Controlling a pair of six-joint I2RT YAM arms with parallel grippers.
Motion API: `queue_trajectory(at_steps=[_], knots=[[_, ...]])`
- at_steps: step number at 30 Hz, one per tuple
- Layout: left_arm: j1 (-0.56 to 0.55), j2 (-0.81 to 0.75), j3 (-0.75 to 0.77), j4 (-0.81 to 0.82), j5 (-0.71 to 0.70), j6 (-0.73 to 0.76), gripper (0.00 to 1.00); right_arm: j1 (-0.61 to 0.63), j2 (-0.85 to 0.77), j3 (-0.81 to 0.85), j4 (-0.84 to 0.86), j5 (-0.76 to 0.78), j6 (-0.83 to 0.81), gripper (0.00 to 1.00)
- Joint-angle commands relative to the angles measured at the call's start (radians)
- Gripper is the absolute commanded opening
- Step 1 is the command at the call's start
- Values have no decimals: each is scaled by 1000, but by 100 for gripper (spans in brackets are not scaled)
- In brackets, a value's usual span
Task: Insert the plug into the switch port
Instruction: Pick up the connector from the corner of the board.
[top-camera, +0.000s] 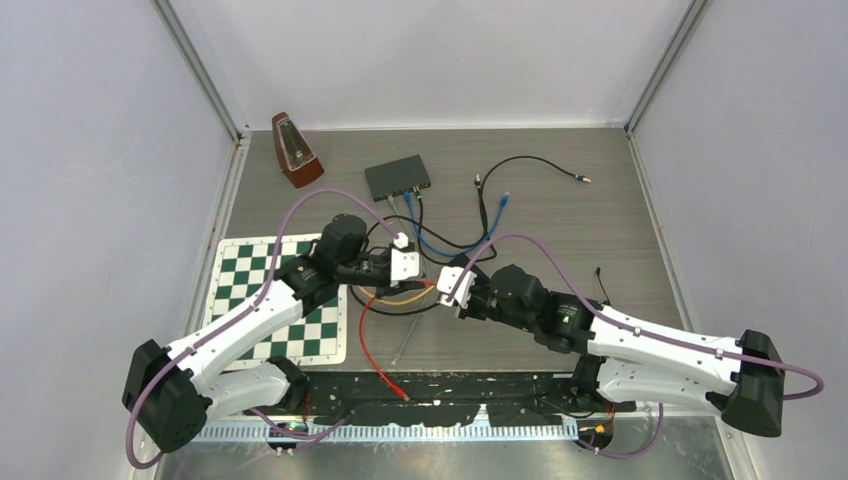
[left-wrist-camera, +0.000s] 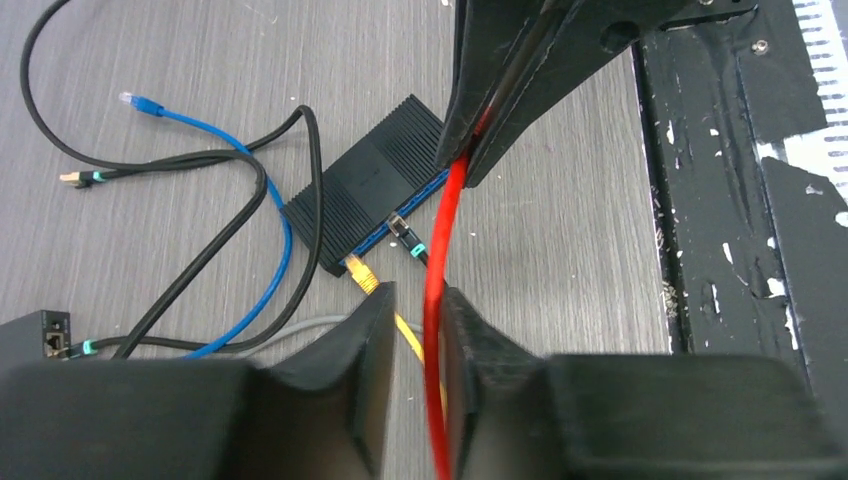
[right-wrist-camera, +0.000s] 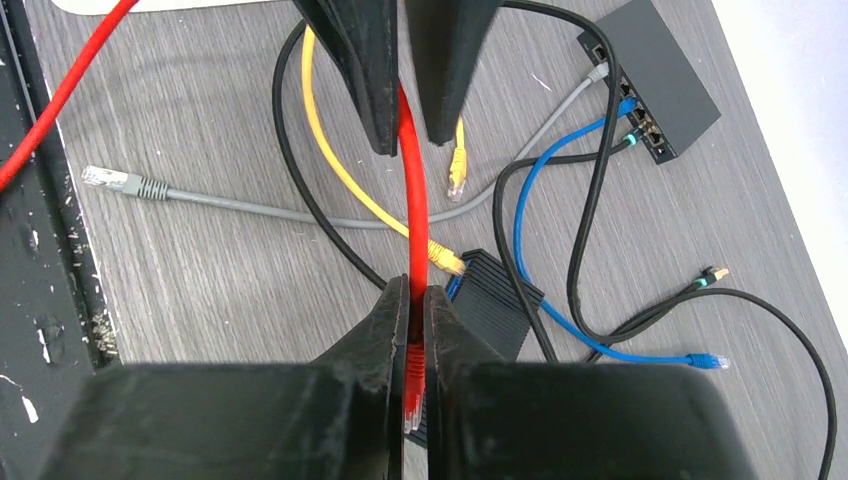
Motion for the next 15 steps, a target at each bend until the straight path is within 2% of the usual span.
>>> queue_trajectory(at_steps=[1, 3, 5, 6, 7, 8, 10, 15], knots=[[1, 6, 59, 33, -12, -56, 15, -46, -16, 55, 86, -86, 39, 5], [1, 2, 61, 53, -39, -115, 2, -89, -25, 66, 86, -140, 97, 10], [2, -2, 55, 90, -85, -205, 0, -141, -44, 68, 84, -176, 171, 30], [2, -3, 51, 104, -102, -247, 0, -159, -55, 65, 86, -210, 192, 46], [2, -5, 50, 114, -110, -289, 0, -193, -86, 47, 104, -229, 231, 53], [2, -9, 48, 122, -120, -336, 0, -208, -107, 30, 127, -266, 248, 65], [2, -24, 53, 135, -147, -459, 0, -240, -225, -38, 201, -303, 236, 73], [2, -76, 50, 138, -160, -697, 0, -248, -426, -264, 428, -299, -14, 72]])
